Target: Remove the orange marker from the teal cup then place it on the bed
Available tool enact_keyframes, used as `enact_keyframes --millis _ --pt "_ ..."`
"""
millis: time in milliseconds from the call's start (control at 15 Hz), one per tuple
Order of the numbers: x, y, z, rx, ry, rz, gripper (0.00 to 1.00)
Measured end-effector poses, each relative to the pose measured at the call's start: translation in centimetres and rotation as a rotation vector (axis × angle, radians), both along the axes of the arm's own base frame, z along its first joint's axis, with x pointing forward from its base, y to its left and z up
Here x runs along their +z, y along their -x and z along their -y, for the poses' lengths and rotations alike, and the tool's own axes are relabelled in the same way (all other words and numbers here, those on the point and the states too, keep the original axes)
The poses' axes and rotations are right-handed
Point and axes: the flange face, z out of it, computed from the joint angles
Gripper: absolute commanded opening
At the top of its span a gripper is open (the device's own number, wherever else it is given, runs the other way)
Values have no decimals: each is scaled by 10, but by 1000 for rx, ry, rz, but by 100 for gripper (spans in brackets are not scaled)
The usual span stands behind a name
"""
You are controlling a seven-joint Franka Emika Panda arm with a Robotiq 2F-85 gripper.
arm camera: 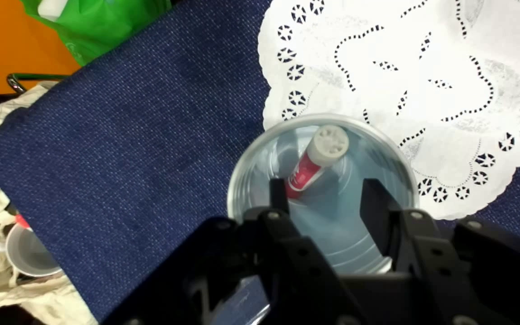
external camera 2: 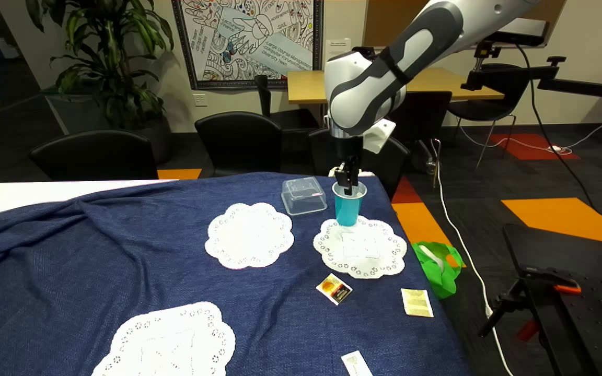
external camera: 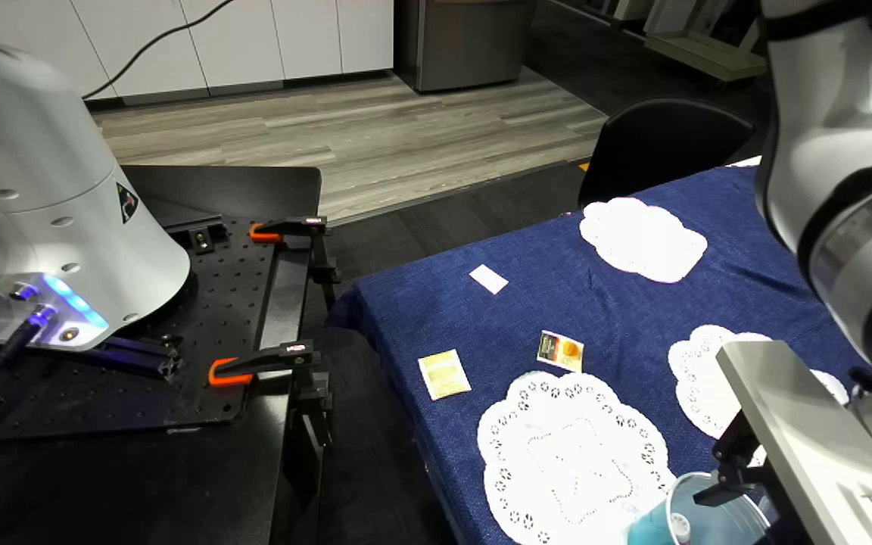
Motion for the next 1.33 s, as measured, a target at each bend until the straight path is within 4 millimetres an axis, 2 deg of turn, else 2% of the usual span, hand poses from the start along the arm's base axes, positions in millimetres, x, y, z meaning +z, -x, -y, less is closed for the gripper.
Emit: enact_keyframes --millis 600,933,1267,1333 --pt "-15 -5 -8 12 -16 -16 45" --pt "-25 -4 -7 9 -27 -40 35" --pt "-27 -2 -3 -2 -44 -78 31" --pt "-26 -1 -2 -4 -48 -86 14"
